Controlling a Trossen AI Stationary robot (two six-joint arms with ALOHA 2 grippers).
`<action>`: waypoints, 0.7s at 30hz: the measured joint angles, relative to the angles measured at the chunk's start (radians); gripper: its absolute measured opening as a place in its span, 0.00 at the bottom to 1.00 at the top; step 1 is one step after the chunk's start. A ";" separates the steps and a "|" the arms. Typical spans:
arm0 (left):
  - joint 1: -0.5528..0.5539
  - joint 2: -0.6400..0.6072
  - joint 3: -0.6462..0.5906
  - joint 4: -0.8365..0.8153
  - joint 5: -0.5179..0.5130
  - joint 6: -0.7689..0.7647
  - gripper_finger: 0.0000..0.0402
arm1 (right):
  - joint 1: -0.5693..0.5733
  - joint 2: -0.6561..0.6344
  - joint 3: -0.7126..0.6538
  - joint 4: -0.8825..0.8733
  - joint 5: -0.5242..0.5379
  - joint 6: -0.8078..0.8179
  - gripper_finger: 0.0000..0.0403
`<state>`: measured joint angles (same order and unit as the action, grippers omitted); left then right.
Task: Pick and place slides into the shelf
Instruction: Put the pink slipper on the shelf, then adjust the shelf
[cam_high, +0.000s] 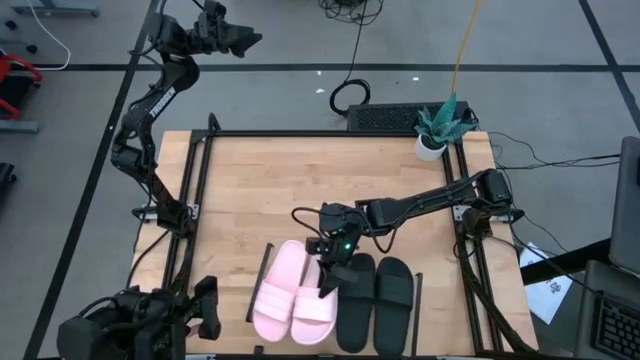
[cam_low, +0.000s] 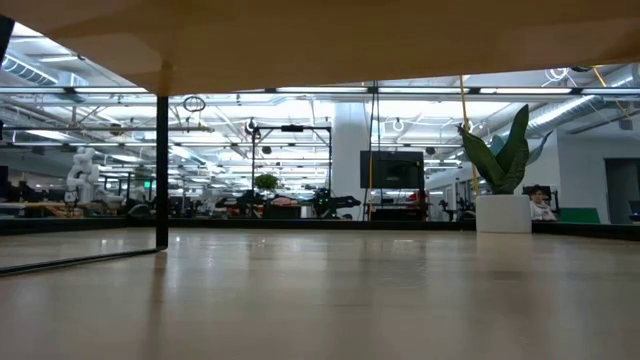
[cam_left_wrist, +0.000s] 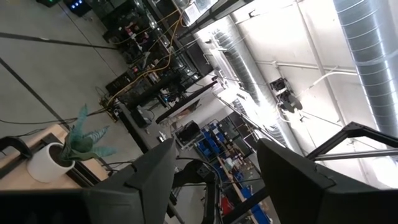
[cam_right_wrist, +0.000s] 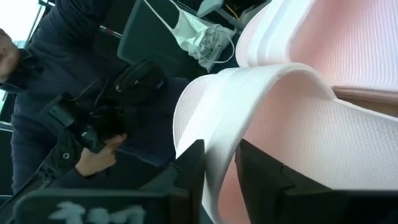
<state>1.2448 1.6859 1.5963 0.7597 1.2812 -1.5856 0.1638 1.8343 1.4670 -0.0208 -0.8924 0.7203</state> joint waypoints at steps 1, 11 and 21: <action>0.000 0.000 0.000 0.000 0.000 0.000 0.57 | 0.000 0.000 0.000 0.003 0.002 0.002 0.21; -0.011 0.000 0.000 0.000 0.000 0.000 0.57 | 0.005 0.003 0.000 0.048 0.032 0.028 0.34; -0.015 0.000 0.000 0.000 0.001 -0.003 0.57 | 0.008 0.004 -0.001 0.068 0.030 0.028 0.40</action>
<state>1.2294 1.6859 1.5963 0.7601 1.2823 -1.5888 0.1721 1.8381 1.4658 0.0474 -0.8622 0.7486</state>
